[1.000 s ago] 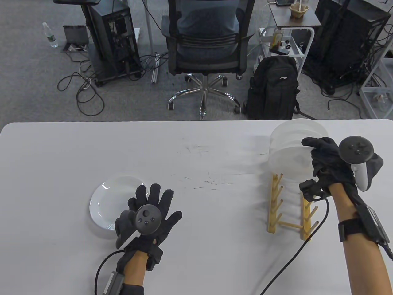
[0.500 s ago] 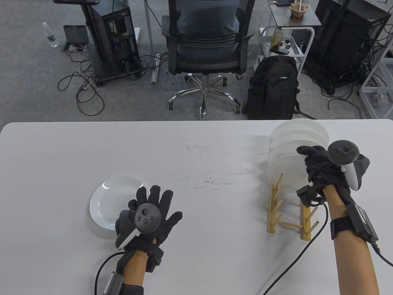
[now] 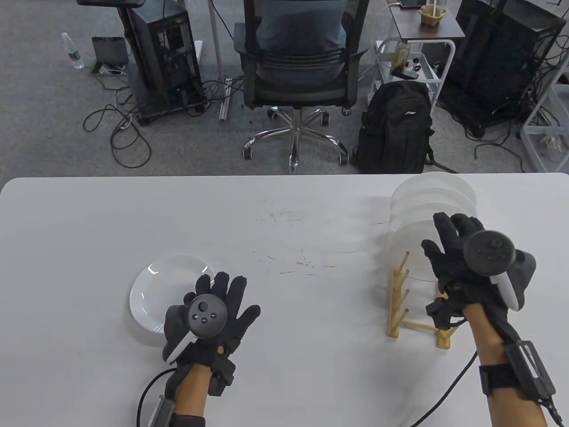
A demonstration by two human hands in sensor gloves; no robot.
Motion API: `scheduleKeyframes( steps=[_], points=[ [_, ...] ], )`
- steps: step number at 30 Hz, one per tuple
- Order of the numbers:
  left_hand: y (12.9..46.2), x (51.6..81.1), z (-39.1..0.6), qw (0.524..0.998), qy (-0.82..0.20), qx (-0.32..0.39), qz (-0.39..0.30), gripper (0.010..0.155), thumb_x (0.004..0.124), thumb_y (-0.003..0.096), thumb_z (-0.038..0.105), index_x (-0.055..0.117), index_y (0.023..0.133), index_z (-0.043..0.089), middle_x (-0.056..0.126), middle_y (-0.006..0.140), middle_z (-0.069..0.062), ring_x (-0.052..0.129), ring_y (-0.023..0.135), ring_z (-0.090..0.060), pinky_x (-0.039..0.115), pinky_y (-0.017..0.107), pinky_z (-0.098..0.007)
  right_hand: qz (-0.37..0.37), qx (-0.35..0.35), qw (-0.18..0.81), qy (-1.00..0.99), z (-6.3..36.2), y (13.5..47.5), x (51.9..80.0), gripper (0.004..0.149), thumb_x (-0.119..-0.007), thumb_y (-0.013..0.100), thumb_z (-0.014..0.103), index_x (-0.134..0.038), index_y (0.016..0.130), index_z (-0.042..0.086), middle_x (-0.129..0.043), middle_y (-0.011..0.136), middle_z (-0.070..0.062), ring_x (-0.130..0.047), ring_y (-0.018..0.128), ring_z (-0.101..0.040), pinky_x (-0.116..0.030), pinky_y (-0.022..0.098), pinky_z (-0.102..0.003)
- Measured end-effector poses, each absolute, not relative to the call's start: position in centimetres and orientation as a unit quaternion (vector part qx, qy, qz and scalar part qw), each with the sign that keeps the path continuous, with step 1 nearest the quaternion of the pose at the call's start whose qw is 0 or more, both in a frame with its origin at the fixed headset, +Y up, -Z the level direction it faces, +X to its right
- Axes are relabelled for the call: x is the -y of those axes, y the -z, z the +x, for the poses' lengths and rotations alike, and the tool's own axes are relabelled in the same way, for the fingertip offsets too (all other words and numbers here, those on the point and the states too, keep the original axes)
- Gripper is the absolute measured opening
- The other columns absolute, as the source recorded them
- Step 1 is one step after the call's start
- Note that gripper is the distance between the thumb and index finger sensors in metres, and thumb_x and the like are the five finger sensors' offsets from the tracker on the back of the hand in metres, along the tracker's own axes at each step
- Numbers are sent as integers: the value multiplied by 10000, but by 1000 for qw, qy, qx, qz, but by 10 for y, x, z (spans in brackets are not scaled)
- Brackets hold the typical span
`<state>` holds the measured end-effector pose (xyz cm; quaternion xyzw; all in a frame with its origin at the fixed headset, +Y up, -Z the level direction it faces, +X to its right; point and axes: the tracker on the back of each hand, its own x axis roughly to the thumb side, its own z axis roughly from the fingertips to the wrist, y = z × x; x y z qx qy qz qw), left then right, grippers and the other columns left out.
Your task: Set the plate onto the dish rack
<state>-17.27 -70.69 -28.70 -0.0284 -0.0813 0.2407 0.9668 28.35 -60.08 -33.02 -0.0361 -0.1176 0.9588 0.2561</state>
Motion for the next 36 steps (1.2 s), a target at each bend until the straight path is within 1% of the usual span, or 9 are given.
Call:
scheduleKeyframes(
  steps=[6, 11, 15, 20, 22, 26, 32, 34, 36],
  points=[
    [286, 709, -171, 971, -227, 59, -41, 735, 631, 529, 580, 522, 1149, 201, 401, 1202, -208, 248, 1071, -589, 256, 687, -754, 11, 153, 252, -956, 249, 297, 633, 752, -755, 467, 543, -507, 1104, 228, -324, 1201, -161, -200, 1080, -562, -197, 708, -769],
    [294, 701, -187, 978, -206, 0, -34, 683, 650, 532, 549, 585, 1129, 225, 513, 1193, -166, 380, 1078, -591, 355, 707, -746, 39, 133, 236, -962, 240, 291, 652, 814, -777, 450, 556, -438, 1119, 240, -254, 1213, -163, -119, 1072, -554, -159, 700, -774],
    [315, 692, -229, 977, -181, -80, -73, 713, 665, 530, 551, 542, 1145, 212, 456, 1202, -198, 377, 1078, -598, 353, 712, -743, 48, 106, 233, -966, 240, 294, 658, 820, -766, 459, 545, -414, 1122, 214, -248, 1206, -182, -119, 1067, -560, -152, 697, -774],
    [336, 692, -298, 970, -113, -199, -77, 782, 690, 514, 564, 468, 1145, 160, 482, 1183, -199, 474, 1043, -607, 427, 709, -711, 49, 84, 230, -968, 239, 296, 664, 816, -759, 467, 531, -402, 1122, 200, -243, 1202, -189, -106, 1062, -563, -139, 692, -774],
    [337, 701, -323, 962, -104, -246, -66, 824, 730, 494, 553, 455, 1128, 104, 575, 1128, -221, 636, 965, -593, 543, 679, -668, 50, 72, 233, -969, 239, 296, 666, 811, -757, 470, 525, -403, 1122, 197, -243, 1201, -190, -105, 1060, -563, -138, 691, -772],
    [325, 726, -354, 922, -100, -350, -134, 893, 748, 467, 609, 454, 1105, 58, 603, 1082, -209, 811, 829, -523, 685, 602, -606, 44, 53, 238, -969, 241, 298, 670, 813, -751, 476, 517, -389, 1122, 183, -225, 1197, -196, -85, 1052, -567, -128, 689, -770],
    [314, 755, -360, 899, -115, -386, -174, 887, 767, 430, 658, 564, 1037, 44, 751, 870, -158, 963, 598, -387, 814, 457, -503, 39, 40, 248, -967, 245, 300, 673, 810, -747, 480, 506, -384, 1120, 168, -217, 1191, -206, -74, 1042, -571, -115, 680, -769],
    [313, 765, -360, 883, -137, -398, -209, 827, 794, 430, 616, 607, 1017, 63, 793, 844, -121, 979, 583, -361, 825, 458, -486, 37, 32, 260, -964, 247, 300, 673, 807, -745, 483, 504, -383, 1121, 167, -209, 1191, -207, -67, 1039, -570, -108, 678, -768],
    [313, 768, -361, 877, -202, -399, -178, 664, 840, 442, 503, 724, 948, 89, 886, 744, -84, 1022, 481, -319, 860, 396, -458, 37, 35, 263, -963, 249, 300, 674, 805, -745, 484, 501, -385, 1120, 165, -212, 1189, -210, -68, 1038, -572, -109, 678, -768]
  ],
)
